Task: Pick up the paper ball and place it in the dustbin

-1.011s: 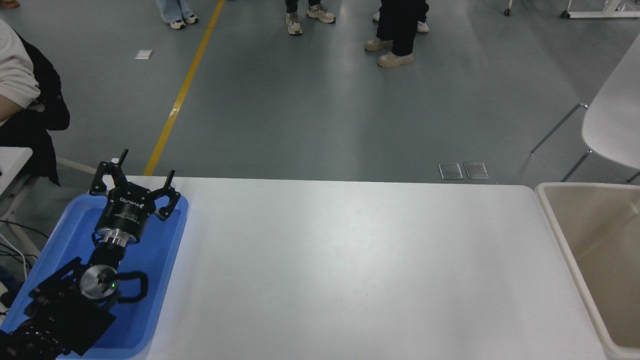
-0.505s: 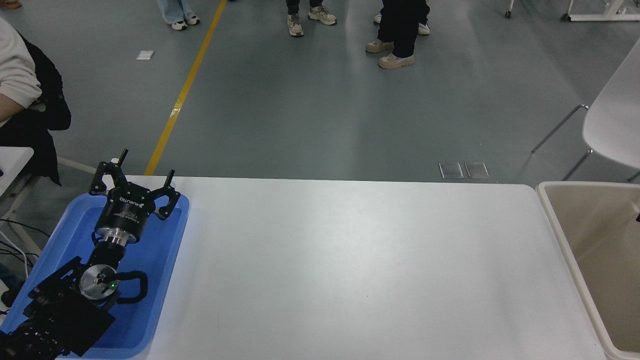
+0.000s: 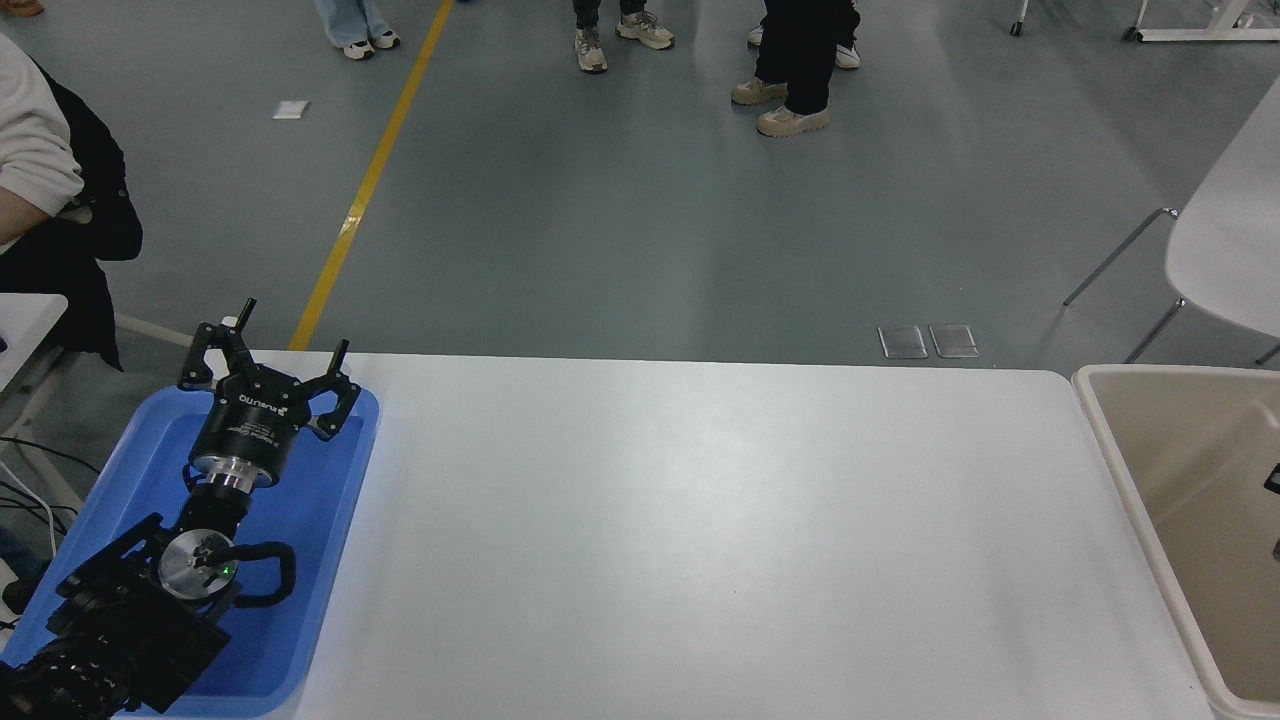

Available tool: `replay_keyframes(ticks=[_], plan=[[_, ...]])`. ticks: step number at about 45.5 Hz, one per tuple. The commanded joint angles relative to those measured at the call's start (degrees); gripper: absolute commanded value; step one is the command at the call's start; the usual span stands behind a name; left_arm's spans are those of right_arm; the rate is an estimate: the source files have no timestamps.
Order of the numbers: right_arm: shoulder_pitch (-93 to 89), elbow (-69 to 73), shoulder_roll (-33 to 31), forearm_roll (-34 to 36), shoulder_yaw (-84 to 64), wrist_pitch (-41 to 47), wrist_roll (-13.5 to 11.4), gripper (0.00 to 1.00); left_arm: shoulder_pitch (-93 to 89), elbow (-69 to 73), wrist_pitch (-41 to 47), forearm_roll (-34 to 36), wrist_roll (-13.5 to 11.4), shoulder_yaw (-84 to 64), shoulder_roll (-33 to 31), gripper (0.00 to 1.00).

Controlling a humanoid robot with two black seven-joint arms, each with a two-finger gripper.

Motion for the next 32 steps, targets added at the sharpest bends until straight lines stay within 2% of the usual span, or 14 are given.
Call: replay_keyframes(ticks=[1, 10, 23, 32], plan=[[0.0, 0.33, 0.04, 0.03, 3.35, -0.79, 0.01, 1.0, 0.0, -0.09, 0.0, 0.01, 0.0, 0.0, 0.01, 1.0], [0.26, 0.77, -0.14, -0.06, 12.76, -0.44, 0.01, 1.0, 0.0, 0.0, 0.0, 0.01, 0.0, 0.0, 0.01, 1.0], [6.06, 0.94, -0.23, 0.12, 15.65, 0.18, 0.1, 1.0, 0.09, 0.0, 0.0, 0.01, 0.0, 0.0, 0.01, 1.0], [7.91, 0.59, -0.31, -0.76, 41.03, 0.09, 0.71, 1.0, 0.0, -0.09, 0.0, -0.08, 0.0, 0.0, 0.01, 1.0]])
